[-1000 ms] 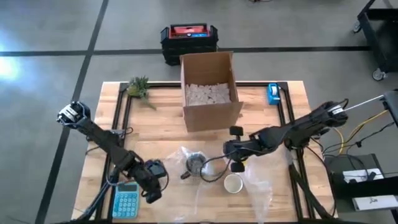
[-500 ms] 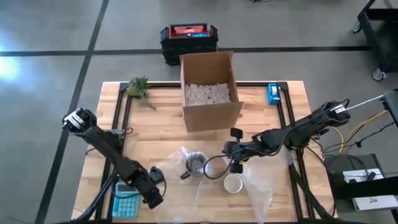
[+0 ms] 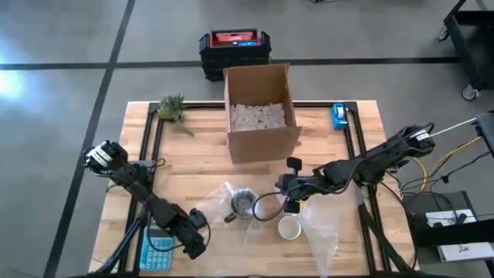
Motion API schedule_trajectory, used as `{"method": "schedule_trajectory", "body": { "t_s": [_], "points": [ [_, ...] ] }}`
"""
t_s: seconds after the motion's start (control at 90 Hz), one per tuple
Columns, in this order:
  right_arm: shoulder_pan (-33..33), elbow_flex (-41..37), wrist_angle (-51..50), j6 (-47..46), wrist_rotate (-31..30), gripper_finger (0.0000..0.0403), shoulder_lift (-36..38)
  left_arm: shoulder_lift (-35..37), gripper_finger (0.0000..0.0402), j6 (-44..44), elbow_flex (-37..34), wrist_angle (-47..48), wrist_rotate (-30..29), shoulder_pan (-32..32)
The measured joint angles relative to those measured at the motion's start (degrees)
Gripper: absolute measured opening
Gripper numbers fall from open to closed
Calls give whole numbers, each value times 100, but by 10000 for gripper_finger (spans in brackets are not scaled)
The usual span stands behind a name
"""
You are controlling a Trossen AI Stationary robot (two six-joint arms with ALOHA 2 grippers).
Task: Wrap mug
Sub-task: Wrap the green mug with the bubble wrap
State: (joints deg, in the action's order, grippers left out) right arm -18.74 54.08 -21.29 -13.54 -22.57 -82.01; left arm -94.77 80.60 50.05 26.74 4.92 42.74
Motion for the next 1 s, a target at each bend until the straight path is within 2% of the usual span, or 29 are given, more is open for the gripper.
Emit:
{"method": "schedule_trajectory", "body": {
  "t_s": [0.044, 0.233, 0.444, 0.556, 0.833, 0.9, 1.0],
  "points": [
    [1, 0, 73, -32, -14, 2, -38, 66, 15, -26, 36, 62, -102, 2],
    [2, 0, 310, 0, 16, 2, -411, 472, 3, -291, 312, 95, -318, -4],
    [2, 65, 826, 412, 47, 2, -948, 945, 1, -770, 635, 130, -524, -22],
    [2, 273, 898, 520, 52, 2, -1102, 1208, 1, -1140, 764, 170, -1099, -88],
    [0, 452, 1008, 607, 202, 2, -1342, 1659, 1, -2338, 843, 84, -3307, -424],
    [0, 455, 1015, 594, 221, 2, -1372, 1654, 1, -2640, 835, 12, -3542, -571],
    [2, 455, 1037, 598, 326, 2, -1378, 1532, 1, -3127, 834, -329, -3582, -865]
  ]
}}
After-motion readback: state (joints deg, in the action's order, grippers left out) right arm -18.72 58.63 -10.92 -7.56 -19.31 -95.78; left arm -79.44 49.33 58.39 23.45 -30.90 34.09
